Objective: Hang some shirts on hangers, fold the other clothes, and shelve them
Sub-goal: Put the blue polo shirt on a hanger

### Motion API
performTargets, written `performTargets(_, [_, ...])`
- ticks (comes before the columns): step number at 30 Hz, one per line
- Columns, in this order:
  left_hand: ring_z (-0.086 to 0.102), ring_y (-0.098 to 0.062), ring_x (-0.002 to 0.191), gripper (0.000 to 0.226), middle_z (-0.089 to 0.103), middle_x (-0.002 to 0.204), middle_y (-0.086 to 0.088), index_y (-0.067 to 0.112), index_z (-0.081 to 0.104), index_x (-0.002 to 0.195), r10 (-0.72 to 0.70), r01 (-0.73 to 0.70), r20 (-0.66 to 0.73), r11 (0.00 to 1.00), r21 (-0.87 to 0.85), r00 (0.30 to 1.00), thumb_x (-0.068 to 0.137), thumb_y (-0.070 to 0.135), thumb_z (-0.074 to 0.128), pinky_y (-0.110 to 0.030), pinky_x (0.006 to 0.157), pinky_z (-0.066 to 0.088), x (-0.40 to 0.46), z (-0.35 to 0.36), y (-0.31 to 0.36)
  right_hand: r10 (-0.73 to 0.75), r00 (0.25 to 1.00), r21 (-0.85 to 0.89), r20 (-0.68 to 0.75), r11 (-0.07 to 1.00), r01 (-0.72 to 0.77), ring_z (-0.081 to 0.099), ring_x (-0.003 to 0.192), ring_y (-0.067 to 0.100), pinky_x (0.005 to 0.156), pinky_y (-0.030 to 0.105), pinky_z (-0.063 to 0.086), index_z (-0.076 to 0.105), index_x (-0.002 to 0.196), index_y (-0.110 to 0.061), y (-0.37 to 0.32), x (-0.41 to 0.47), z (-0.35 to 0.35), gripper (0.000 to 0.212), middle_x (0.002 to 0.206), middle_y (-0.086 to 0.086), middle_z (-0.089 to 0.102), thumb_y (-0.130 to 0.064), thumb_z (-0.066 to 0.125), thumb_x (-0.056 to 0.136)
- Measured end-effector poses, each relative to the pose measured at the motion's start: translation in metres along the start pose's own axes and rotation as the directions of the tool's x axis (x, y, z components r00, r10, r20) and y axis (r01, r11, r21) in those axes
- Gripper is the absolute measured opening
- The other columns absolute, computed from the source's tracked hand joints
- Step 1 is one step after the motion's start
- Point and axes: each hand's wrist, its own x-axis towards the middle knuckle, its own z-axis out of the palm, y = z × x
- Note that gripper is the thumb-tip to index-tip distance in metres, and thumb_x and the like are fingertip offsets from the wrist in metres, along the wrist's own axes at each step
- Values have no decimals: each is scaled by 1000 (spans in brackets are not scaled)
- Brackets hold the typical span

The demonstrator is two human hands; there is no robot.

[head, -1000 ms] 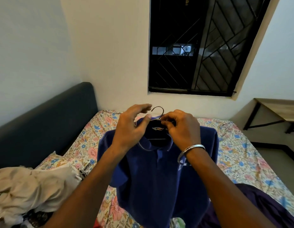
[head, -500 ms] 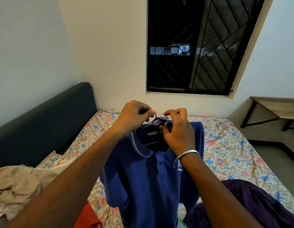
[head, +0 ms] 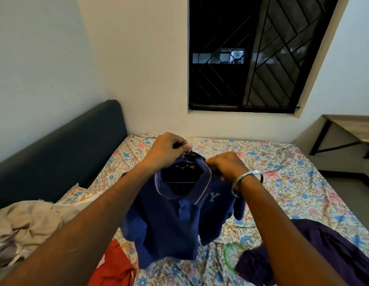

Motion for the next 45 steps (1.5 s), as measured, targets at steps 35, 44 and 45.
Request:
performTargets(35, [58, 2, 58, 25, 65, 61, 18, 25, 75, 76, -35, 36, -83, 999, 11, 996, 98, 33, 65, -23, 59, 44, 9, 12, 16, -436, 792, -423, -427, 871, 251, 57, 60, 15, 51, 31, 47, 58, 71, -23, 13, -24, 28, 57, 61, -7, 61, -73, 42, 93])
performTargets(44, [62, -5, 62, 27, 69, 68, 11, 25, 73, 75, -26, 33, -138, 998, 51, 990, 98, 38, 65, -23, 60, 44, 6, 4, 13, 127, 983, 634, 130, 752, -181, 48, 47, 12, 39, 21, 28, 63, 75, -13, -10, -4, -2, 17, 60, 1, 55, -19, 62, 90])
performTargets(45, [63, -3, 64, 26, 70, 70, 12, 27, 73, 75, -29, 36, -162, 999, 40, 986, 97, 38, 65, -22, 60, 44, 6, 2, 14, 127, 984, 601, 123, 780, -176, 45, 45, 13, 38, 21, 26, 60, 69, -15, -10, 0, -5, 19, 56, -1, 52, -18, 61, 88])
